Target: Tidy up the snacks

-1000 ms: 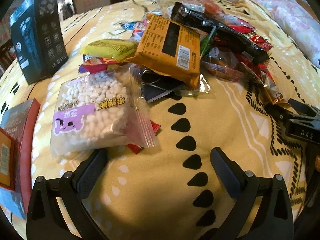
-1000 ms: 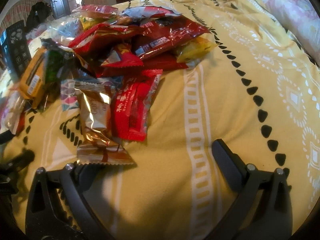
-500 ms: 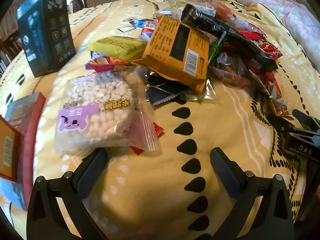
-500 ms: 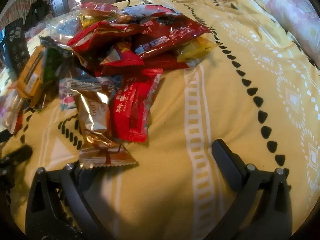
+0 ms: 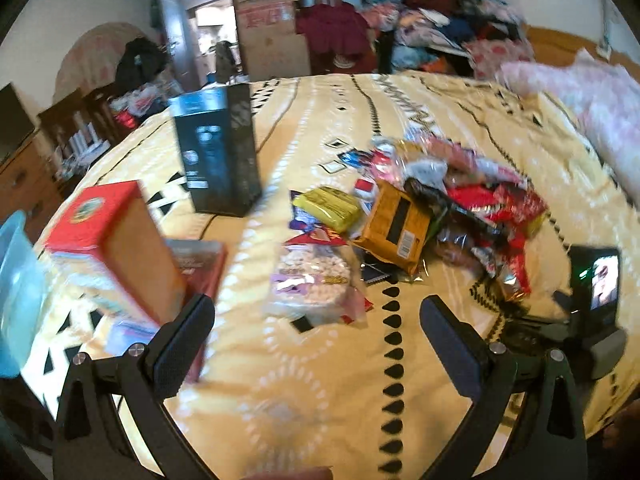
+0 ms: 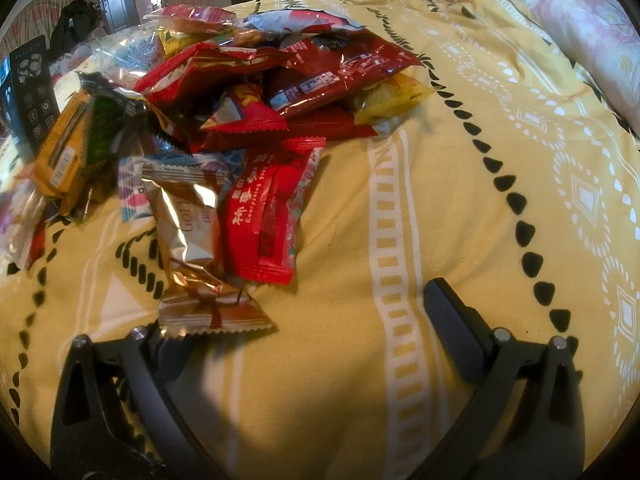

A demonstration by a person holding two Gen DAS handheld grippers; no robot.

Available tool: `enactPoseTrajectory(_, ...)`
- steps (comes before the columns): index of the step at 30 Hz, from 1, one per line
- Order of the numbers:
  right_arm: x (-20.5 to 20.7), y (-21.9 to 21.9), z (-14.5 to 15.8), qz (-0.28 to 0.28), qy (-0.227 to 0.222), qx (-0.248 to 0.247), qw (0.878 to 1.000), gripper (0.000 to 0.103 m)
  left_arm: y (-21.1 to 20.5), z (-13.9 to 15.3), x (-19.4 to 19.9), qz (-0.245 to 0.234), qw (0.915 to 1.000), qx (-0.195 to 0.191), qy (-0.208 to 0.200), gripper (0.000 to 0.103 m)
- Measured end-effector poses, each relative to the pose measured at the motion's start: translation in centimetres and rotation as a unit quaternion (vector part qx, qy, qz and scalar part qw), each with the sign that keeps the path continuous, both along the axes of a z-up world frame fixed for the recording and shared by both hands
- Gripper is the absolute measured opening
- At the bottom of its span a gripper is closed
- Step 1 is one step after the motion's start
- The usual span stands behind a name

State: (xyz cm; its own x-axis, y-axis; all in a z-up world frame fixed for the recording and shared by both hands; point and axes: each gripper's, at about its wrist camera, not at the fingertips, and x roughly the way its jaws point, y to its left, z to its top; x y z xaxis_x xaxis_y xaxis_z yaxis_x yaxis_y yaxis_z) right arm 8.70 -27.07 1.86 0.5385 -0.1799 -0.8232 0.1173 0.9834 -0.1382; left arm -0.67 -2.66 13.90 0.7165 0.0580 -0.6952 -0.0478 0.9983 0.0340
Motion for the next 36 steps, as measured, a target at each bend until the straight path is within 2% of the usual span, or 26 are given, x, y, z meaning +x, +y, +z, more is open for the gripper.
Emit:
enactPoseTrajectory(2,0.0,0.0,0.0,0.0,0.0,0.0,1.0,0.103,0.6,1.2,-0.7,0.005,0.9999,-0.011,0.01,0.103)
enactPoseTrajectory(5,-0.1,0.0,0.0,0.0,0.0,0.0,1.0,0.103,0.7,2.2,-2.0,0.011,0.9998,-0.009,0.015,0.103)
enactPoseTrajectory(9,0.0,0.0,0.0,0.0,0.0,0.0,1.0,0.103,1.1,2.9,-3.2,0.025,0.9996,-0.002,0.015,0.103)
enactPoseTrajectory(13,-0.1,0.0,0.0,0.0,0.0,0.0,1.0,0.103,2.0,3.5,-3.9,0.052,0.9979,-0.009,0.037,0.103)
enactPoseTrajectory(16,0.0,0.0,0.0,0.0,0.0,0.0,1.0,0.103,1.9,4.0,-4.4,0.052,0.9978,-0.003,0.04,0.103)
enactPoseTrajectory(19,0.0,0.0,0.0,0.0,0.0,0.0,1.0,0.103,2.0,4.7,-5.1,0.049,0.9979,-0.013,0.039,0.103)
enactPoseTrajectory(28,0.0,0.0,0.0,0.0,0.0,0.0,1.0,0.103,1.6,5.8,-6.9,0.053,0.9979,0.025,0.029,0.103)
enactPoseTrajectory(36,-0.1,0.0,0.0,0.0,0.0,0.0,1.0,0.103,1.8,5.8,-7.0,0.052,0.9978,0.028,0.031,0.103)
